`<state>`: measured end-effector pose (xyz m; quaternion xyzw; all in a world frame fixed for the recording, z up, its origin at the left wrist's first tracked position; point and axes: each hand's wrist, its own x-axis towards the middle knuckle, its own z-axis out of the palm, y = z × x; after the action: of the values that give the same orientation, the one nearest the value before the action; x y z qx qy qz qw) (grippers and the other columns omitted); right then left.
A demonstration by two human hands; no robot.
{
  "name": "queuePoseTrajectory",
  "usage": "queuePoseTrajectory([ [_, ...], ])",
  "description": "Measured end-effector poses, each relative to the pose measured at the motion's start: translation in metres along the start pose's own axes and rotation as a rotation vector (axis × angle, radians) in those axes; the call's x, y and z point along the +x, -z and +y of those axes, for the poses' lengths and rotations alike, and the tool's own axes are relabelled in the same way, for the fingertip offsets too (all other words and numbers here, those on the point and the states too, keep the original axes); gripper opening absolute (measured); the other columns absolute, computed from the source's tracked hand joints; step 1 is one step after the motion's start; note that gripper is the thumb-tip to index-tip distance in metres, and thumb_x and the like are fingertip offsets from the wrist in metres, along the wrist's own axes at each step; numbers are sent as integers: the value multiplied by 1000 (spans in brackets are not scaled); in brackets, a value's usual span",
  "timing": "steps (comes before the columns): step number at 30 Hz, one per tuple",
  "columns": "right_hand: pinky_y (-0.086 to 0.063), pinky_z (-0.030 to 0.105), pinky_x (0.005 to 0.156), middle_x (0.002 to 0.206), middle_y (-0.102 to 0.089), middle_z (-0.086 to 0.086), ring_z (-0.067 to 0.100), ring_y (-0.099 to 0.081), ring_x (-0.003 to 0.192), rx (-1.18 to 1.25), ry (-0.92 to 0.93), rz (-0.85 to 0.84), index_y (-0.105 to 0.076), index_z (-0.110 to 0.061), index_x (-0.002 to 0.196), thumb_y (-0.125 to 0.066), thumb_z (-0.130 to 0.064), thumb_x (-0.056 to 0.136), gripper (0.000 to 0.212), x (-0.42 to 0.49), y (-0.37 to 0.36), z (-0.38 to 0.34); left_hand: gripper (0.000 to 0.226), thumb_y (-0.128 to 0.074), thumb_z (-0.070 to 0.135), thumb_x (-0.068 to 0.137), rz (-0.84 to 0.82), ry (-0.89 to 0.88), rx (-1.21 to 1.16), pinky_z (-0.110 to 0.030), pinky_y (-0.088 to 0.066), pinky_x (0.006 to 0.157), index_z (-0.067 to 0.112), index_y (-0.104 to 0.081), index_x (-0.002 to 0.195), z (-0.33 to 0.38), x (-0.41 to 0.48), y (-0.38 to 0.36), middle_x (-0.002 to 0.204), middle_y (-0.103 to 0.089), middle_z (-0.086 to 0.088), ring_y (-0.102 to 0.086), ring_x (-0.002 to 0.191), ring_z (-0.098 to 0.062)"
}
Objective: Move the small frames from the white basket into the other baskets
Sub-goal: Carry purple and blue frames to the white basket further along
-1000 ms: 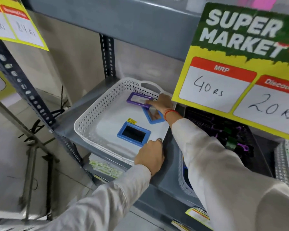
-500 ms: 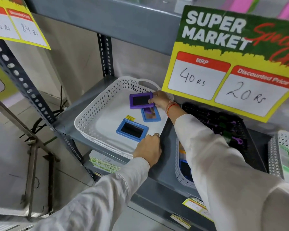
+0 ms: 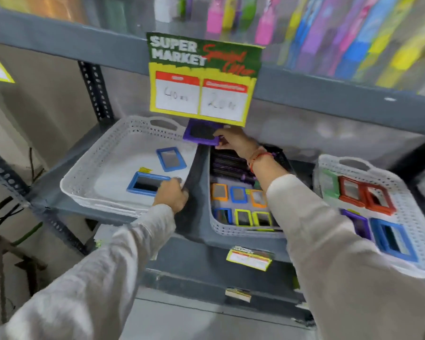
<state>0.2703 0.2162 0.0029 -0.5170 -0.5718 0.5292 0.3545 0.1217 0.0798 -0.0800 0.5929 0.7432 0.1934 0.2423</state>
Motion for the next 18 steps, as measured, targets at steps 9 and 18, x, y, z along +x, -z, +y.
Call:
queuePoseTrajectory([
  [9, -58, 22, 47, 89, -60, 11, 8, -59, 38, 116, -54, 388, -48, -15, 118, -52, 10, 89, 39, -119, 156, 27, 46, -50, 28, 93, 199, -116, -47, -45, -41, 99, -7, -49, 122, 106, -7, -18, 128, -51, -30, -49, 121, -41],
  [18, -49, 18, 37, 60, -60, 3, 2, -56, 29, 85, -88, 858, -56, -17, 79, -58, -8, 85, 12, -201, 269, 99, 46, -46, 22, 96, 36, -428, -223, -36, -32, 105, -6, -44, 132, 253, -57, -108, 135, -49, -27, -46, 127, -34],
])
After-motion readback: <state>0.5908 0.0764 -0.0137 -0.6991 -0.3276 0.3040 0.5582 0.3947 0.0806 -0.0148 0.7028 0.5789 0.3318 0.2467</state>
